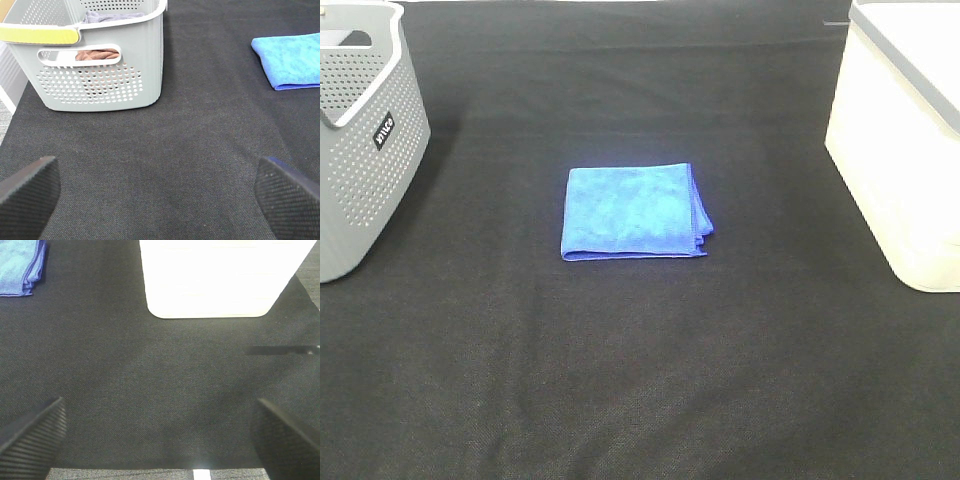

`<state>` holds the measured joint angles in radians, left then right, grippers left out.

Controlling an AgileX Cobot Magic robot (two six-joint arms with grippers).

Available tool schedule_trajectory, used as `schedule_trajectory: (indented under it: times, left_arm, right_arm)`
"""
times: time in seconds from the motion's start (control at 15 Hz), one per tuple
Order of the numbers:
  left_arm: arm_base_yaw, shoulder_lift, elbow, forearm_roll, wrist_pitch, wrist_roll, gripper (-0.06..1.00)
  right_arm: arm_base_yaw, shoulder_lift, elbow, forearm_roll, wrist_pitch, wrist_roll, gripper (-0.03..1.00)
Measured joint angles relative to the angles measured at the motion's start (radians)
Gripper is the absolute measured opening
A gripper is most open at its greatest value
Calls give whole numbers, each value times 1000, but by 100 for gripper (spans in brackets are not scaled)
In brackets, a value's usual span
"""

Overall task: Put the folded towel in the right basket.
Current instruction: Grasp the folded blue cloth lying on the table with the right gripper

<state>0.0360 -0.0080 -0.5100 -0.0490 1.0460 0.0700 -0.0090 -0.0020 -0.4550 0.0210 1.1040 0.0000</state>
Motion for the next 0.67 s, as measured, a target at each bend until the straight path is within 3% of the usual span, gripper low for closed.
schedule_trajectory:
  times: [0.67]
  left_arm:
    - [0,0,0,0,0,0,99]
  right_arm:
    - [0,0,0,0,0,0,96]
